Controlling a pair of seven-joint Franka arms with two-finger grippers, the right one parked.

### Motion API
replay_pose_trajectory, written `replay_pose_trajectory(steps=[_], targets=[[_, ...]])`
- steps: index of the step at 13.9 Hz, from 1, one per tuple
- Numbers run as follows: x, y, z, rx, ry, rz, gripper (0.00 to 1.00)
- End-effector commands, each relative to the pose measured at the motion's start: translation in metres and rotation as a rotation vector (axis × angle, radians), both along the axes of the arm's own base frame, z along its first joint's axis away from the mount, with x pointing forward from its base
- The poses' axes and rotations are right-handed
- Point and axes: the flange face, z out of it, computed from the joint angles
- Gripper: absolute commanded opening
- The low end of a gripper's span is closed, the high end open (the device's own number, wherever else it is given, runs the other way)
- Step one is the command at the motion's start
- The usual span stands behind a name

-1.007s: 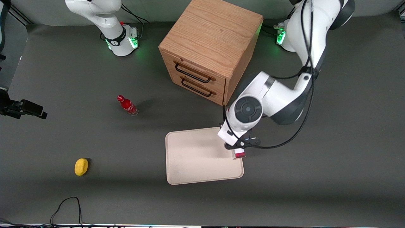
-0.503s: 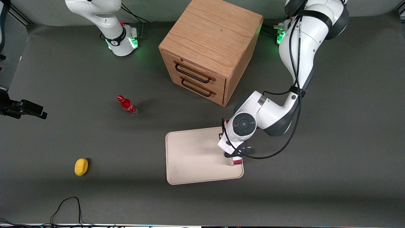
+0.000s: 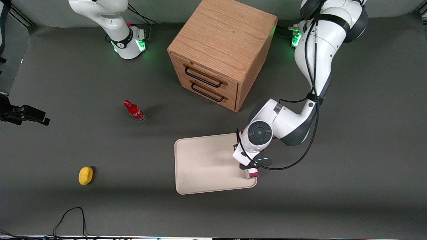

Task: Place red cookie box on tray
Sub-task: 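Lower the box onto the tray edge and open the left gripper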

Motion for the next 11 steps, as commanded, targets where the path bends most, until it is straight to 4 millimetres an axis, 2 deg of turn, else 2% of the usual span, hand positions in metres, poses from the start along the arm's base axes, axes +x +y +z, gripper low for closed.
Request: replay_pose_trajectory(steps=[1,2,3,4,6,7,11], targets=[[-0.001,-0.002,-0.002,0.021,-0.03,-0.01,0.8],[0.0,-0.002,0.0,0.023,-0.031,-0.007,1.0],[-0.001,-0.002,0.004,0.028,-0.027,-0.008,1.0],[0.0,0.0,0.013,0.031,-0.033,-0.004,1.0],[-0.012,0.003,0.038,0.079,0.021,-0.012,1.0],[-0.018,0.006,0.065,0.098,0.037,-0.014,1.0],[-0.058,0.02,0.199,0.124,0.04,-0.026,1.0]])
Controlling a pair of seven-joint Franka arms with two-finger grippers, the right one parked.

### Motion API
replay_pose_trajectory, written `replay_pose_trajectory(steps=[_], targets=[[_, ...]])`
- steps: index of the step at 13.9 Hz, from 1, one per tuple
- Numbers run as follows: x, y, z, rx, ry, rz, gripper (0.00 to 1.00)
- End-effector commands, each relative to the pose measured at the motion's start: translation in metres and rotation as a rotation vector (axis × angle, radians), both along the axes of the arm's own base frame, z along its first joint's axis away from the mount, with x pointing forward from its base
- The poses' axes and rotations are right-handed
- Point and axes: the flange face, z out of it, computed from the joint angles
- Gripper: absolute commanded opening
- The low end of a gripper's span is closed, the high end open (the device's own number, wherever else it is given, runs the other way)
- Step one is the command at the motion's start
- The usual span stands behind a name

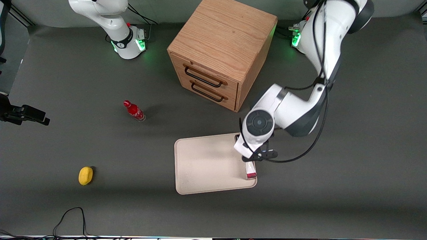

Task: Place red cookie box on tray

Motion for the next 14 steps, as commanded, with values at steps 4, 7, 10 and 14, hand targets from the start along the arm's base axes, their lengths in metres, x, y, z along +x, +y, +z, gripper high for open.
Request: replay_pose_trajectory(steps=[4,7,10,14], targets=[[-0.067,0.049,0.162,0.072,-0.043,0.033,1.0],[-0.086,0.111,0.187,0.087,-0.08,0.048,1.0],[-0.09,0.194,0.185,0.043,-0.074,0.001,1.0],[-0.072,0.285,0.179,-0.015,-0.061,-0.037,1.0]])
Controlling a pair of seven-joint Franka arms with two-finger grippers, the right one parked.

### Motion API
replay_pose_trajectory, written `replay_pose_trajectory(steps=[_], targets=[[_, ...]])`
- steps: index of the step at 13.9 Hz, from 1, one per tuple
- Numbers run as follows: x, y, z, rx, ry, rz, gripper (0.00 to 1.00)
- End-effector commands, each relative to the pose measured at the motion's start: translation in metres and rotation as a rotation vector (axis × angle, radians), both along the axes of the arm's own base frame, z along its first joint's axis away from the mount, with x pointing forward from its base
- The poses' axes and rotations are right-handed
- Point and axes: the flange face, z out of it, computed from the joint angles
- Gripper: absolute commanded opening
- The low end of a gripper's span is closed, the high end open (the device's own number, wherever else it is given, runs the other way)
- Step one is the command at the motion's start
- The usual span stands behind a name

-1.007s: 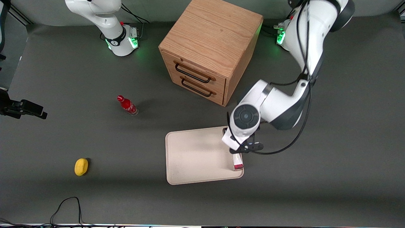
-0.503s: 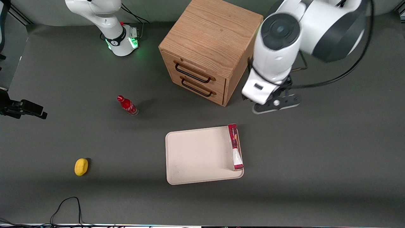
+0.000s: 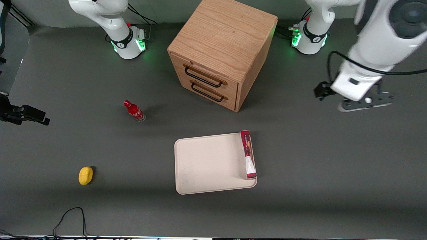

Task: Place red cookie box on tray

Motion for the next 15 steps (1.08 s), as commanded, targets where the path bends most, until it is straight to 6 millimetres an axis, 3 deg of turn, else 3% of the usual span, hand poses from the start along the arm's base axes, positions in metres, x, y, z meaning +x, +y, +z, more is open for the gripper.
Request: replay_pose_trajectory(steps=[1,3,6,9,12,15], targets=[[0.0,0.048,-0.004,-0.048,-0.012,-0.037,1.0],[0.006,0.085,-0.001,-0.072,-0.016,-0.041,1.0],[0.016,0.12,-0.002,-0.083,-0.056,-0.025,1.0],[0.019,0.126,-0.002,-0.086,-0.063,-0.033,1.0],[0.034,0.116,0.003,-0.09,-0.06,-0.042,1.0],[0.034,0.116,0.005,-0.094,-0.05,-0.044,1.0]])
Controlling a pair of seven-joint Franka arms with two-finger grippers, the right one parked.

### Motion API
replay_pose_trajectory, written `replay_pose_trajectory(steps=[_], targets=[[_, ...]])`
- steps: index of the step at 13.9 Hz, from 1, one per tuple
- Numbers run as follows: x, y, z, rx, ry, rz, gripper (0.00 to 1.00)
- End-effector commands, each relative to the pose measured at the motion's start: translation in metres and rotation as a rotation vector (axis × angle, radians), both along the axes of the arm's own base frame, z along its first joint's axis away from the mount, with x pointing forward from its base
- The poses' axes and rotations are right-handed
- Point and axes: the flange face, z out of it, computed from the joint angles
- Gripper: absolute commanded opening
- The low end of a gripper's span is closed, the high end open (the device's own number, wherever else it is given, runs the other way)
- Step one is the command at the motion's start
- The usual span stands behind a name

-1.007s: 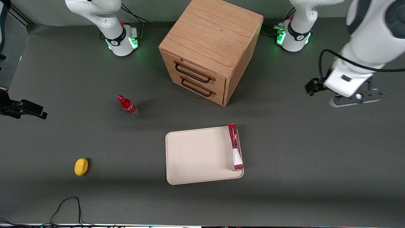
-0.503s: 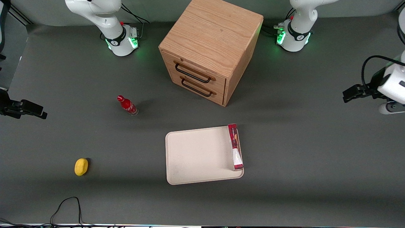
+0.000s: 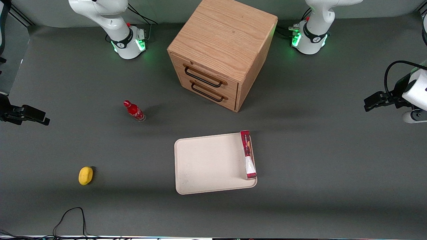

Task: Place red cookie box on tray

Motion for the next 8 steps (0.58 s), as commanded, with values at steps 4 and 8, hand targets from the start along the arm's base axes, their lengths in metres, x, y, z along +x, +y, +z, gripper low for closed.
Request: replay_pose_trajectory(steps=[4,8], targets=[[-0.0021,0.0015,0.0027,-0.048,0.062,-0.073,1.0],[-0.0033,0.0003,0.0042,-0.051,0.062,-0.082,1.0]])
